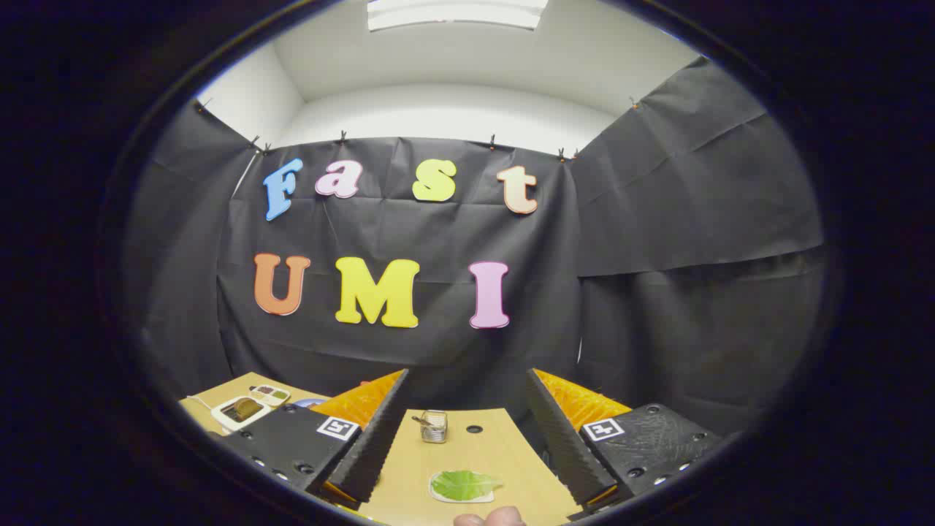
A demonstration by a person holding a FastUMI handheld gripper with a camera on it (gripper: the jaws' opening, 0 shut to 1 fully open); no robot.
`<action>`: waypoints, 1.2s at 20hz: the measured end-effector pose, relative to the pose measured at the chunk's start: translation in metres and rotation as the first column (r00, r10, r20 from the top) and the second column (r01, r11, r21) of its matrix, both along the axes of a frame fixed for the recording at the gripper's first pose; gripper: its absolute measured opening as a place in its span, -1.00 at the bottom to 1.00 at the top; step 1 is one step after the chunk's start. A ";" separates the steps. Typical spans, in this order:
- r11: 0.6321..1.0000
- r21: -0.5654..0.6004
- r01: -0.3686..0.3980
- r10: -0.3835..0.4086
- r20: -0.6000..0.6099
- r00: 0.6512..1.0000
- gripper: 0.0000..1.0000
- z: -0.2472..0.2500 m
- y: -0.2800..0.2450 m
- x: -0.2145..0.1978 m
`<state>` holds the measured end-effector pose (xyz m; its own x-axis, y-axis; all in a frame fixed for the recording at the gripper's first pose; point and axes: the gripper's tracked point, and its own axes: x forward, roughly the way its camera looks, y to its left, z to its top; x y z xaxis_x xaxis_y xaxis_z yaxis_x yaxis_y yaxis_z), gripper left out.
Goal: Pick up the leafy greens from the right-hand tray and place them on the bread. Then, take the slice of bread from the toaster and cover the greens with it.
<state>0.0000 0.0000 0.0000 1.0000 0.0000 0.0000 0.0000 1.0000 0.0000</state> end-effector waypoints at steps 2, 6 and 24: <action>1.000 0.004 0.012 -0.012 -0.005 1.000 0.90 -0.002 -0.004 -0.001; 1.000 0.019 0.023 -0.023 -0.020 1.000 0.90 -0.007 -0.007 -0.003; 0.999 -0.008 0.037 -0.037 -0.024 0.999 0.90 -0.018 -0.010 -0.001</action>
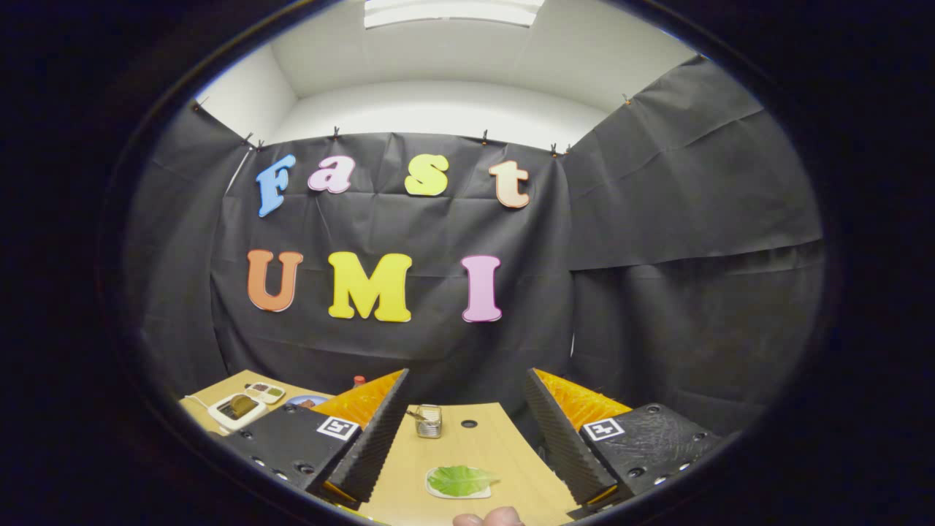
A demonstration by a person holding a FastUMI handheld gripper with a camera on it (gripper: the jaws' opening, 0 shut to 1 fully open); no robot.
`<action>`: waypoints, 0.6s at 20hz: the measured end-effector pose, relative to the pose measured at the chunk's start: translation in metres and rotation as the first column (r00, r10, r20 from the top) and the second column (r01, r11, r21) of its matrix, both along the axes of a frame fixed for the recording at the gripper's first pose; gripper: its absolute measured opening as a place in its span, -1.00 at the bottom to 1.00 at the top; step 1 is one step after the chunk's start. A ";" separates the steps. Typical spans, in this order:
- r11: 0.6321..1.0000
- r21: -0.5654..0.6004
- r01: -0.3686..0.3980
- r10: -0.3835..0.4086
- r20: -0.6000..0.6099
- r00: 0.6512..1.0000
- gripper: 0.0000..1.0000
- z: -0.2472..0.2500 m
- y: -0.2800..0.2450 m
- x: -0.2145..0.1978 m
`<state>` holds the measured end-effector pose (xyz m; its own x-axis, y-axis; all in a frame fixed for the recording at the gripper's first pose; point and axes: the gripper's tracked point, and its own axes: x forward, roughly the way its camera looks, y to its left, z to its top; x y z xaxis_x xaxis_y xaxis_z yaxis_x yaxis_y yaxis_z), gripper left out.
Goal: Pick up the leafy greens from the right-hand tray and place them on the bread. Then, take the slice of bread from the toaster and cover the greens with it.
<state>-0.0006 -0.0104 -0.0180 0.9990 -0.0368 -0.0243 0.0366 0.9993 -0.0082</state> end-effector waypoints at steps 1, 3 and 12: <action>1.000 -0.006 -0.001 0.001 -0.005 1.000 0.90 -0.003 -0.002 0.001; 1.000 -0.015 -0.005 0.005 -0.019 1.000 0.90 -0.011 -0.005 0.006; 0.997 -0.022 -0.076 0.073 -0.118 0.990 0.90 -0.098 -0.045 0.041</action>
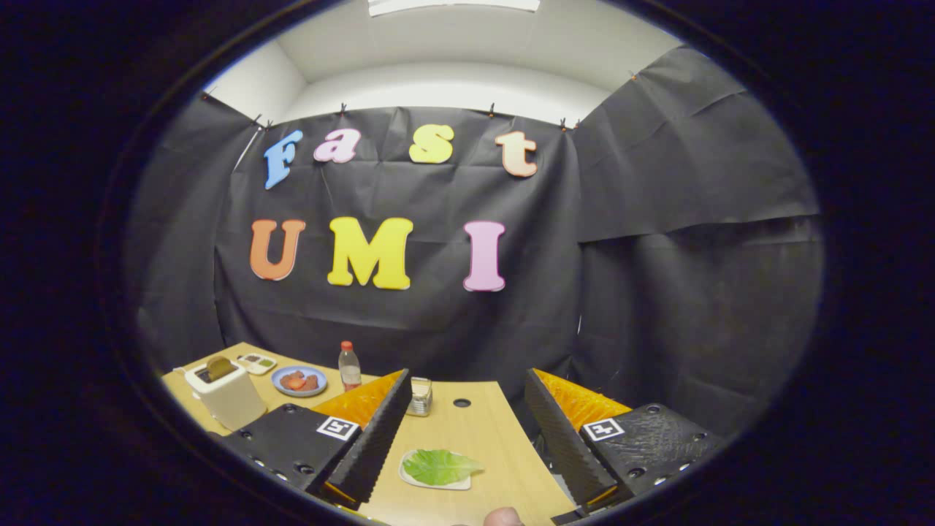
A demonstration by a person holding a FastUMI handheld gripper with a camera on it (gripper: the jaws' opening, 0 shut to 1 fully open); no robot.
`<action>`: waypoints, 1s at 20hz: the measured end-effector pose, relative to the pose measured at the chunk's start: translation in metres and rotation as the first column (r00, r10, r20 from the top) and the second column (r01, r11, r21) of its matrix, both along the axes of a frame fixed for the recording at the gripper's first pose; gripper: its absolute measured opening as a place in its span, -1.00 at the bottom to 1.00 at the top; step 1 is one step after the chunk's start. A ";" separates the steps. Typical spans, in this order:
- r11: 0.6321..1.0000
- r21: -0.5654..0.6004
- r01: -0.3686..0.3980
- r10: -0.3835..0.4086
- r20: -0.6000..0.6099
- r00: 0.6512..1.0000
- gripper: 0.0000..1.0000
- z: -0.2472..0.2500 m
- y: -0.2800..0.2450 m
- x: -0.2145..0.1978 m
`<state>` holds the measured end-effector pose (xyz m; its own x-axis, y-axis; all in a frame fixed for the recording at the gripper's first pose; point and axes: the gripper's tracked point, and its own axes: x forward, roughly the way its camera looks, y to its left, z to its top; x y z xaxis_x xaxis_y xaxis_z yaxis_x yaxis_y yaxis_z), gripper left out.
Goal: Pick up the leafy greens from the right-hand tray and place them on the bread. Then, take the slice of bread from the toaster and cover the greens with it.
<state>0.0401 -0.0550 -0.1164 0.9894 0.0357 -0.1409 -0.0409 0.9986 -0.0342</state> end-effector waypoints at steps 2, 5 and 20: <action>1.000 0.009 -0.027 0.027 -0.056 0.998 0.90 -0.037 -0.011 0.011; 0.997 0.032 -0.065 0.069 -0.138 0.988 0.91 -0.096 -0.020 0.033; 0.982 0.151 -0.117 0.172 -0.435 0.884 0.91 -0.288 -0.013 0.121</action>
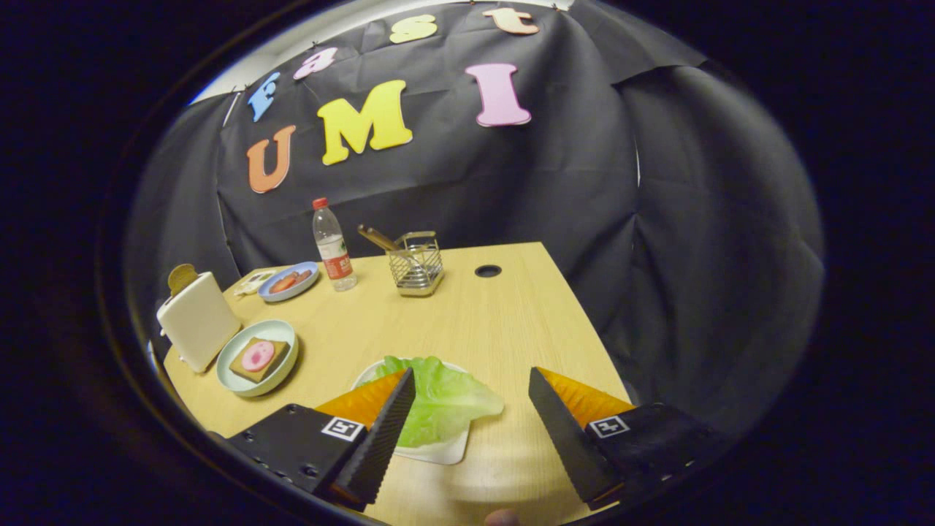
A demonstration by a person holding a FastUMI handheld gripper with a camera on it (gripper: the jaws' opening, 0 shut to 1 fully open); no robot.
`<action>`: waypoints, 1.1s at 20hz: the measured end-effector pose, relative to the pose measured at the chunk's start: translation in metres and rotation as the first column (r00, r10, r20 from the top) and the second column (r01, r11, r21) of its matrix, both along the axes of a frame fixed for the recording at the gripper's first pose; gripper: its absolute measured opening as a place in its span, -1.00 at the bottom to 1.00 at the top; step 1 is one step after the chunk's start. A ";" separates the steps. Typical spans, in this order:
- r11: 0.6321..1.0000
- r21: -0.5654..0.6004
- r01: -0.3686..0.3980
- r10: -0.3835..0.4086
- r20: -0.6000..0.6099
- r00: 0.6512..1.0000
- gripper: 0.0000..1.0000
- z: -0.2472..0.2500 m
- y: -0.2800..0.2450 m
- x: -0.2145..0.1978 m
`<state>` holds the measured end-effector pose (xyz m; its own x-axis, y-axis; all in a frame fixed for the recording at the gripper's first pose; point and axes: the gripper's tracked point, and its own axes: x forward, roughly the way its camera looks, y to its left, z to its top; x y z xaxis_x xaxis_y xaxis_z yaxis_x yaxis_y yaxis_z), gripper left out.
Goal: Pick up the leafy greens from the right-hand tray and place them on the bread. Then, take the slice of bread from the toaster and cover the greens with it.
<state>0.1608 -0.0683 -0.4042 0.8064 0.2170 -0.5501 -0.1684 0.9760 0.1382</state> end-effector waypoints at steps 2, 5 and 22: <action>1.000 -0.001 0.003 -0.003 -0.051 0.999 0.91 -0.020 0.001 0.003; 0.999 0.000 0.047 -0.047 -0.097 0.994 0.91 -0.037 -0.005 0.012; 0.994 -0.065 0.085 -0.091 -0.095 0.991 -0.98 -0.033 0.007 0.010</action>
